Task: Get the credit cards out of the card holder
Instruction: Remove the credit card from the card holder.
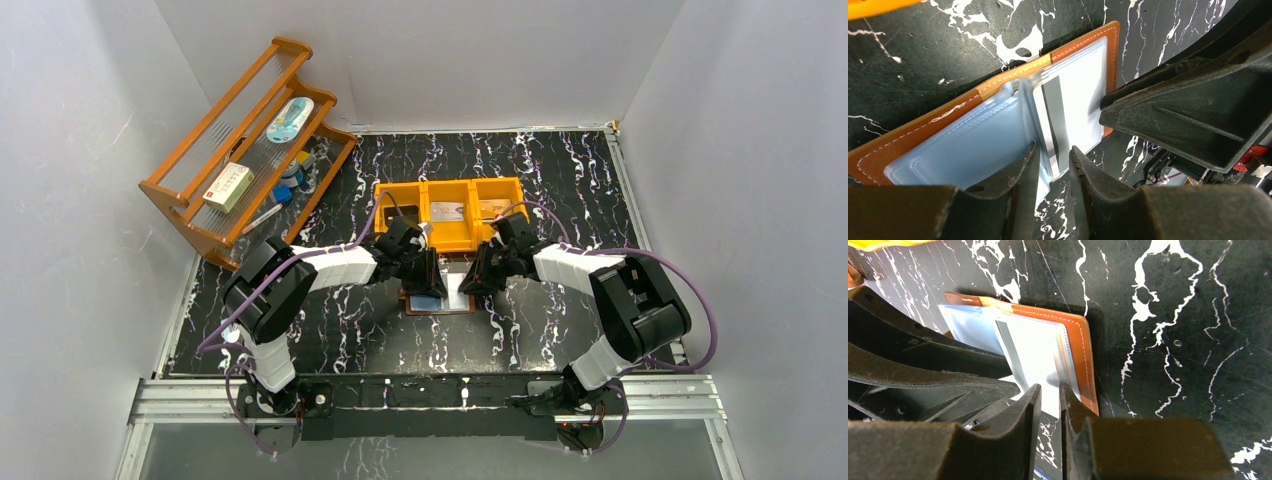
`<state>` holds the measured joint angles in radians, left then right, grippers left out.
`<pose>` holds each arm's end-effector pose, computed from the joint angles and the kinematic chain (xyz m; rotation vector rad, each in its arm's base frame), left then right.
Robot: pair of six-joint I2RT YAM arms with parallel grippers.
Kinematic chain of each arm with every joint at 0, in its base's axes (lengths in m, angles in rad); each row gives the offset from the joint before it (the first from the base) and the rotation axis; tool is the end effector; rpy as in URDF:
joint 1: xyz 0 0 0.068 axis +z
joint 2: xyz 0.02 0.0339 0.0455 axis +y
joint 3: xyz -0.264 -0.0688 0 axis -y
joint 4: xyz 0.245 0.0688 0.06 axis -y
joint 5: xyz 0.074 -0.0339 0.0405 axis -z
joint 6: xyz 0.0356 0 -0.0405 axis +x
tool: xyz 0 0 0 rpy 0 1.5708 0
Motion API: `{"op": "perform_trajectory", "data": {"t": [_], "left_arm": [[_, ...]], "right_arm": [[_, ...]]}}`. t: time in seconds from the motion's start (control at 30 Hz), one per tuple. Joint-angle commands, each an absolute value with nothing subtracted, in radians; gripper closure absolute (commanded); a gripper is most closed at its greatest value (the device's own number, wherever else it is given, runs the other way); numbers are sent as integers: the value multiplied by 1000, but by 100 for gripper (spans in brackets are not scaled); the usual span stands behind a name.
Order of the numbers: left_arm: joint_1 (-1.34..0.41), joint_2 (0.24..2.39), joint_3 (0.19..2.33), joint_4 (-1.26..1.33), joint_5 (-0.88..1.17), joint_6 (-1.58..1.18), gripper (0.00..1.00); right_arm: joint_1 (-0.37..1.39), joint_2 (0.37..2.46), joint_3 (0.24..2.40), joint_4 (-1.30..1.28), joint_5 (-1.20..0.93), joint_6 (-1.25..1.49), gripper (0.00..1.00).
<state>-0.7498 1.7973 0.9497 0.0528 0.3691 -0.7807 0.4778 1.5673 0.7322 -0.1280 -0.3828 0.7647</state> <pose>0.2558 -0.2558 0.1503 0.1590 2.6162 -1.0918 0.2506 0.1447 0.1483 0.2250 2.7126 0.9239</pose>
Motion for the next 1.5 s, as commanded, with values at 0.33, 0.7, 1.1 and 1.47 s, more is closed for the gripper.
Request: {"op": "perform_trajectory", "data": {"t": [0.33, 0.7, 1.1, 1.47], "left_arm": [[-753, 1796, 907, 147, 408, -854, 93], [-749, 1754, 942, 9, 332, -800, 100], [-729, 1714, 910, 35, 339, -803, 100], [-729, 1781, 867, 156, 342, -956, 70]], "right_arm": [[483, 1624, 674, -55, -418, 822, 79], [480, 1604, 672, -108, -324, 822, 79], [480, 1590, 697, -94, -360, 801, 79], [481, 1598, 654, -61, -382, 832, 77]]}}
